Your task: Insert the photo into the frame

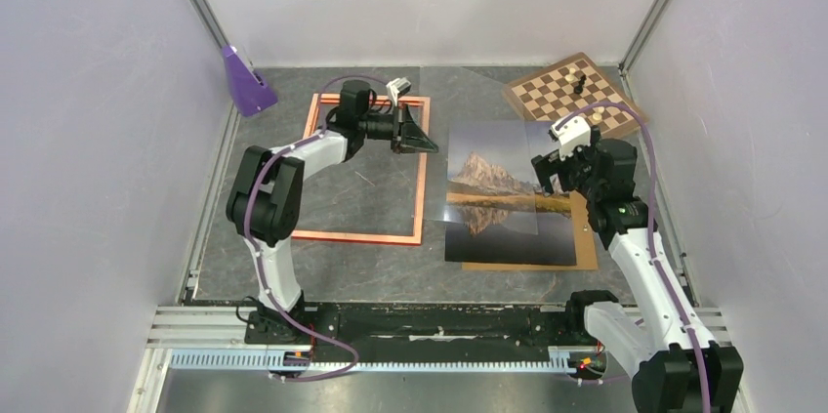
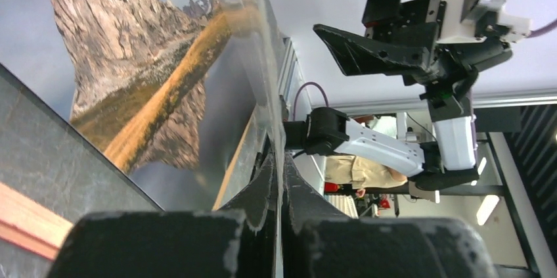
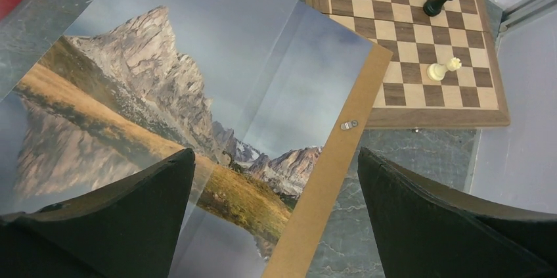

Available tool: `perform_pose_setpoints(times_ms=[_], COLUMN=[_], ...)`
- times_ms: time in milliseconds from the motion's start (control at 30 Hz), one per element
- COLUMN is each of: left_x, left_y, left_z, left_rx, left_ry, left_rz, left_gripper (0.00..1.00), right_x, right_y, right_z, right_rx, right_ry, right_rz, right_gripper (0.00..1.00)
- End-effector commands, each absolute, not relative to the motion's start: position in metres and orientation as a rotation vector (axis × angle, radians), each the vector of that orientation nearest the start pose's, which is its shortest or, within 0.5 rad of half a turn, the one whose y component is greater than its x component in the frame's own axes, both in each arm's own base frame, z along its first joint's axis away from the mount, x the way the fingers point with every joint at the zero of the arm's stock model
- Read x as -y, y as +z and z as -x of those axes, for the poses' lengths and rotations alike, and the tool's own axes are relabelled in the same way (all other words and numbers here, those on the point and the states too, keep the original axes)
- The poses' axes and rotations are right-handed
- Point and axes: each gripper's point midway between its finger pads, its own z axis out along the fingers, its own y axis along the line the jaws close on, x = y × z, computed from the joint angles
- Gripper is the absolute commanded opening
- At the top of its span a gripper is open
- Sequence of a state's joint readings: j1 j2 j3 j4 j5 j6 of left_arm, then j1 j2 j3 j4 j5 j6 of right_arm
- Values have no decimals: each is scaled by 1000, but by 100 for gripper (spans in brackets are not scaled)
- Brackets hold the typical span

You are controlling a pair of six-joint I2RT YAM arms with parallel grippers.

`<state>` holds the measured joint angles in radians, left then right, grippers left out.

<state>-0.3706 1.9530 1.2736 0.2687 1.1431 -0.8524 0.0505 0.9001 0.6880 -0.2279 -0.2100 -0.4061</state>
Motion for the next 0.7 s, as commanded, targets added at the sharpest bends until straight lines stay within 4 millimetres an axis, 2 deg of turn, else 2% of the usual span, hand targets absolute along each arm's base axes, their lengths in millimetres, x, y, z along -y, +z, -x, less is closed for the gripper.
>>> perform_pose_setpoints(times_ms=[0,133,333,433,533,633,667], left_x=[298,268,222,198,177,163,149], left_y=[218,229,234,226,210,203,200], left_z=[-335,-334,-336,-336,-325,-314,-316], left_rx=[-2124,-2111,-2090,-2135,-2221,-2273,-2289], left_ry=[-1930,-1922,-1892,-1821,-1644,-1650,-1624], left_rz=[-403,-393,-378,-357,-506,-521,-479], left_gripper=[2,2,2,2,3,2,2], right_x=[-45,-58,-76,-90,-107,-125,-132], right_y=[207,205,201,199,198,199,200], right_z=[-318,-316,-319,-324,-329,-333,-335], right_rx=[-1856,-1839,-1824,-1824,-1829,-1814,-1806], right_ry=[20,75,152,216,252,270,272], right_rz=[589,645,710,714,724,733,735], right_gripper=[98,98,98,98,98,98,98])
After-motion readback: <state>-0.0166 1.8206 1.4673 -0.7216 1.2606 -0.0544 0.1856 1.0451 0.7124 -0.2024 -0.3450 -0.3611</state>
